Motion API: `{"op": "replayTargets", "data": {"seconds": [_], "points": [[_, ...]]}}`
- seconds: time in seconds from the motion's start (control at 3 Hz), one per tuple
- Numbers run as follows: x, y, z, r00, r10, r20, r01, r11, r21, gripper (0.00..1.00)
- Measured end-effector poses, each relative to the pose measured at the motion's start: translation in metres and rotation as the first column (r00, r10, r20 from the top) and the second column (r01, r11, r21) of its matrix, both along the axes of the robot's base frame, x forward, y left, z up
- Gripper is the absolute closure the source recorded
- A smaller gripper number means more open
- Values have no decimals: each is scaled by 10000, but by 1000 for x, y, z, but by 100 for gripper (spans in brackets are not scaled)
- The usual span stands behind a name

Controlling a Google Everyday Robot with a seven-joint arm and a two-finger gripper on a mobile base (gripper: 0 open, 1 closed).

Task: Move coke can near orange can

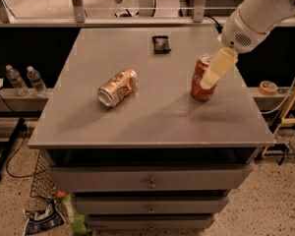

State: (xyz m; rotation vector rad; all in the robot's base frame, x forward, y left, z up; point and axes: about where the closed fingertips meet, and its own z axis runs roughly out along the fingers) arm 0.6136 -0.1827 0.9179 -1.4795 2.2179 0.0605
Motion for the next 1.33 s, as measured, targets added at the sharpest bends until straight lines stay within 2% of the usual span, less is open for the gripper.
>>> {"op": "replayTargets", "data": {"seconds": [0.33,0.67,1.0,1.33], "points": [[-7,7,-6,9997,62,-234,-64,9999,-123,26],[-11,15,-4,9993,271,-260,-274,9996,-109,50],[-13,30,6,9961,875,-146,-875,9962,-31,73],[-18,58,36,9781,2038,416,-2049,9784,264,96]]}}
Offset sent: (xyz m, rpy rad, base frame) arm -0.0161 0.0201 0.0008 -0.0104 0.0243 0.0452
